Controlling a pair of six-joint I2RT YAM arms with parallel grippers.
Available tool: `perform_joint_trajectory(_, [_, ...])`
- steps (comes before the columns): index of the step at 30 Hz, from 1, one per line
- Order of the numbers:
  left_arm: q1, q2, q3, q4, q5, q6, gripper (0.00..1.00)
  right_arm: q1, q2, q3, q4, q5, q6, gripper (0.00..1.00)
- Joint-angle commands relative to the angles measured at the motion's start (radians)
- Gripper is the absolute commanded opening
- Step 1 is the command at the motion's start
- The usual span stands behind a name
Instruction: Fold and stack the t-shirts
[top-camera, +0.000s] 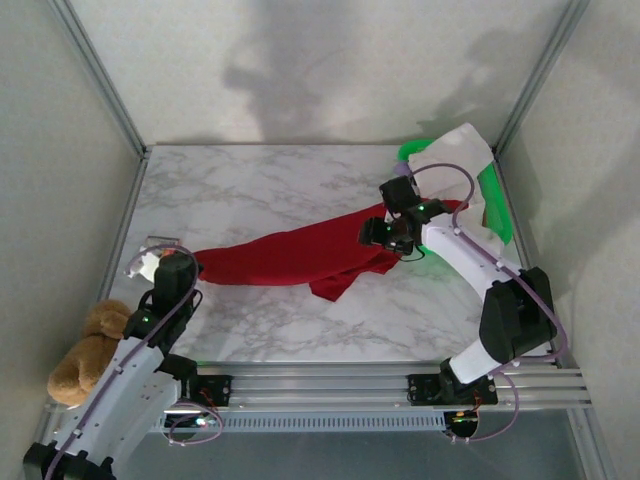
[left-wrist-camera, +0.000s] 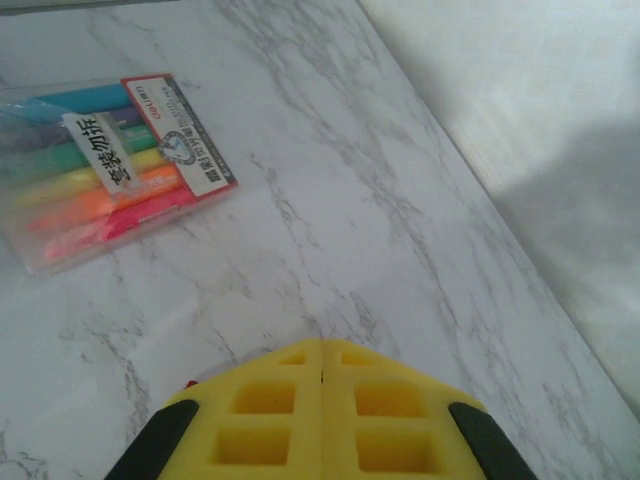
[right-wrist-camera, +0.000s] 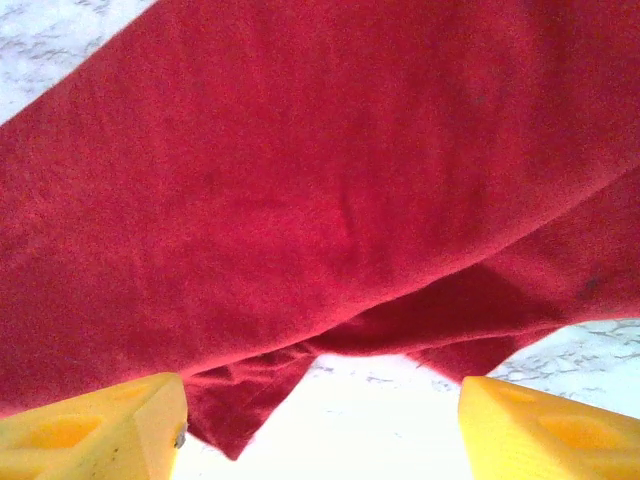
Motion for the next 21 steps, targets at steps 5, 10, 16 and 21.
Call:
perform_joint_trajectory(5, [0.084,0.096,0.04,0.068,0.173,0.055,0.0,0.012,0.0,-0.056,0.016,0.029,0.036,0.59])
perform_joint_trajectory(10, [0.126,0.218,0.093,0.1,0.25,0.102,0.0,0.084,-0.012,-0.076,-0.019,-0.007,0.031,0.55])
perform_joint_trajectory(16, [0.161,0.293,0.134,0.132,0.31,0.125,0.0,0.179,0.056,-0.087,-0.002,-0.045,0.056,0.54])
perform_joint_trajectory(21, [0.182,0.307,0.146,0.134,0.344,0.129,0.0,0.268,0.153,-0.059,0.026,-0.042,0.082,0.53])
